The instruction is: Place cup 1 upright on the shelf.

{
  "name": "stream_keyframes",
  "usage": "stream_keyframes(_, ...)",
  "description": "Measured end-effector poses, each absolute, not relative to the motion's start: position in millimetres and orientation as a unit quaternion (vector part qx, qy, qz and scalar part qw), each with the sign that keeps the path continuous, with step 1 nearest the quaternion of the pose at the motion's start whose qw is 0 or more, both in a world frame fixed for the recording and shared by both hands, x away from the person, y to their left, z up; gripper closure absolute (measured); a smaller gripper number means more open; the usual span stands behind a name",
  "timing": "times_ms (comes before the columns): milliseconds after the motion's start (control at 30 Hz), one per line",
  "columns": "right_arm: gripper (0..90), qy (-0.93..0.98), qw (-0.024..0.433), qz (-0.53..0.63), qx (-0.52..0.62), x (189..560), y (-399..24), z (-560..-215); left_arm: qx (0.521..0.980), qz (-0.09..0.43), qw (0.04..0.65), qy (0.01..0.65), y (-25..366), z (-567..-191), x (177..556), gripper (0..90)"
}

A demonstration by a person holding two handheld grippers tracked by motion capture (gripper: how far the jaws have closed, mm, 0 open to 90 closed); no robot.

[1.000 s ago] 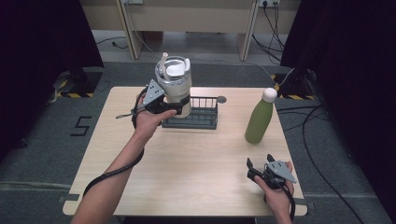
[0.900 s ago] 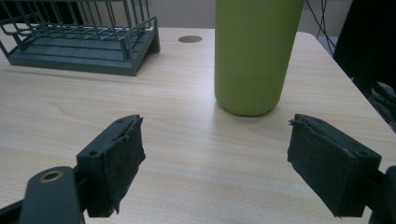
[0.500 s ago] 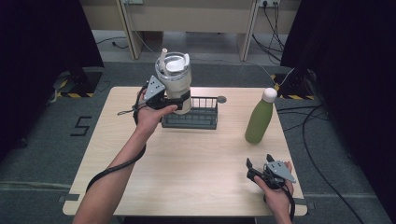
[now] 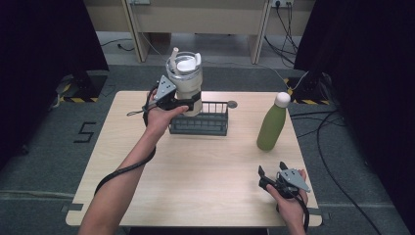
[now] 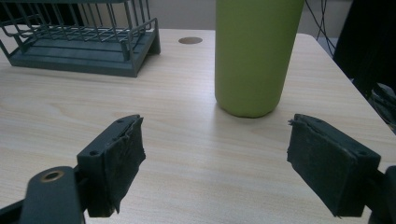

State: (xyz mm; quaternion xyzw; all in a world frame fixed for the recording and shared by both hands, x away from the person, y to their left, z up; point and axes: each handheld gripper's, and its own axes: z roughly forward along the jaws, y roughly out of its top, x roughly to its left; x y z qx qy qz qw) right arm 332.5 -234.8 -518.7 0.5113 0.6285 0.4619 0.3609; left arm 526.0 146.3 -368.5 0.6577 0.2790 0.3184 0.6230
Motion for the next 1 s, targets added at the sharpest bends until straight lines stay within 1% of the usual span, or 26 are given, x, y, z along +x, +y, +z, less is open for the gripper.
stream_keyframes(533, 18.5, 0.632, 0.363, 0.461, 0.506, 333.8, -234.6, -519.5, 0.658, 0.324, 0.616, 0.287, 146.7, -368.9, 540.0, 9.6)
stream_keyframes(1000, 18.6, 0.633, 0.359, 0.462, 0.507, 333.7, -231.9, -520.0, 0.656, 0.323, 0.61, 0.305, 151.9, -378.7, 549.2, 9.6)
